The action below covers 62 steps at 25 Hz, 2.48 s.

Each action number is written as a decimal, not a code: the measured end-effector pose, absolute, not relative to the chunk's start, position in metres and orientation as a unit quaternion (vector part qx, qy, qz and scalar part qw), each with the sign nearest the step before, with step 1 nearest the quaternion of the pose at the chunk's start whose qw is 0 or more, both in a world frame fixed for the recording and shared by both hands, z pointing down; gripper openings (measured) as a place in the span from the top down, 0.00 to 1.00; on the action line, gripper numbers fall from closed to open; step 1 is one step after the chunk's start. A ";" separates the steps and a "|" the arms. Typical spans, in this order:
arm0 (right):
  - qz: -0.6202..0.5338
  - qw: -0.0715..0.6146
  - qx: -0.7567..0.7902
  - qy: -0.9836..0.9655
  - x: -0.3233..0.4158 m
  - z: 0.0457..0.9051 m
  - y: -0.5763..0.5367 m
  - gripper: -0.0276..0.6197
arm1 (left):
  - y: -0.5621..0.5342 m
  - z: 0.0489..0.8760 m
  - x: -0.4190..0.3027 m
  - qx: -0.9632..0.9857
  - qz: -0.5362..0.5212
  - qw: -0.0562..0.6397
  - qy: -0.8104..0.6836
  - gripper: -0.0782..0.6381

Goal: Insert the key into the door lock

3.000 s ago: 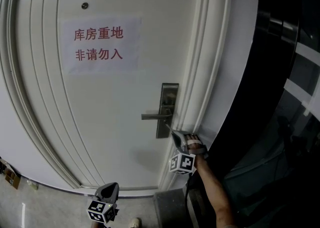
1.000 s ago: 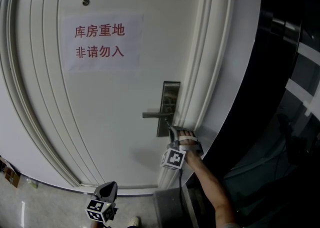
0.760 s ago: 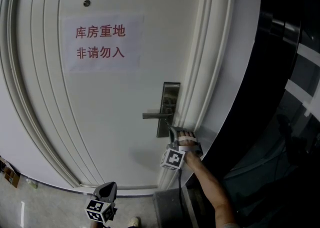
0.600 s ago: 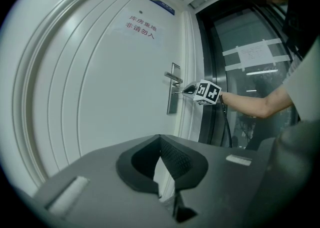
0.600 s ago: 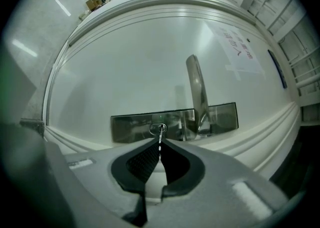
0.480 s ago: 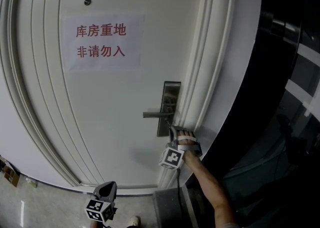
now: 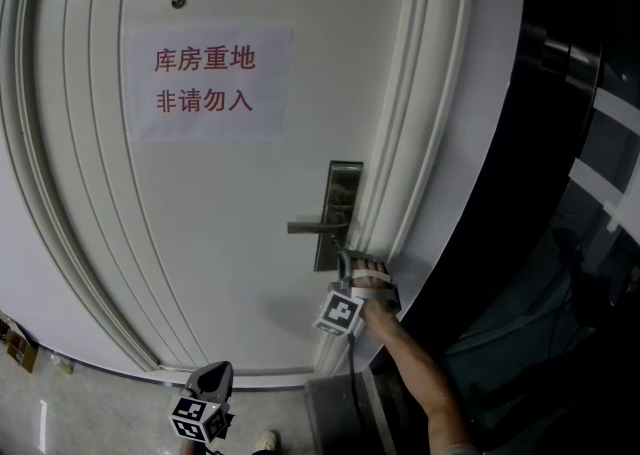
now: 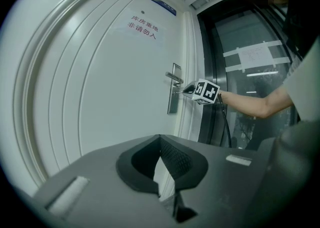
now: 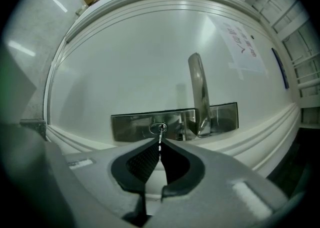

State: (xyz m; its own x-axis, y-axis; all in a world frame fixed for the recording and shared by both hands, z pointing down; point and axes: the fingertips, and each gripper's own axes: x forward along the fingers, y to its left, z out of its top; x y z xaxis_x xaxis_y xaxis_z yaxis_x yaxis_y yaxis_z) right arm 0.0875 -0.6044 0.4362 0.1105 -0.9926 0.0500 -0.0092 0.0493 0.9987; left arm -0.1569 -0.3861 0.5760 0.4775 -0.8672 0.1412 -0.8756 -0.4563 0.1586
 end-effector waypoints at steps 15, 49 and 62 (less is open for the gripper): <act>-0.444 0.532 0.530 -0.489 0.079 0.429 -0.603 0.94 | -0.385 0.581 -0.163 0.851 0.013 0.114 -0.512 0.89; -0.452 0.560 0.519 -0.462 0.084 0.435 -0.605 0.94 | -0.386 0.578 -0.174 0.848 0.004 0.116 -0.517 0.89; -0.454 0.569 0.520 -0.447 0.080 0.434 -0.610 0.94 | -0.385 0.579 -0.179 0.845 0.000 0.117 -0.521 0.89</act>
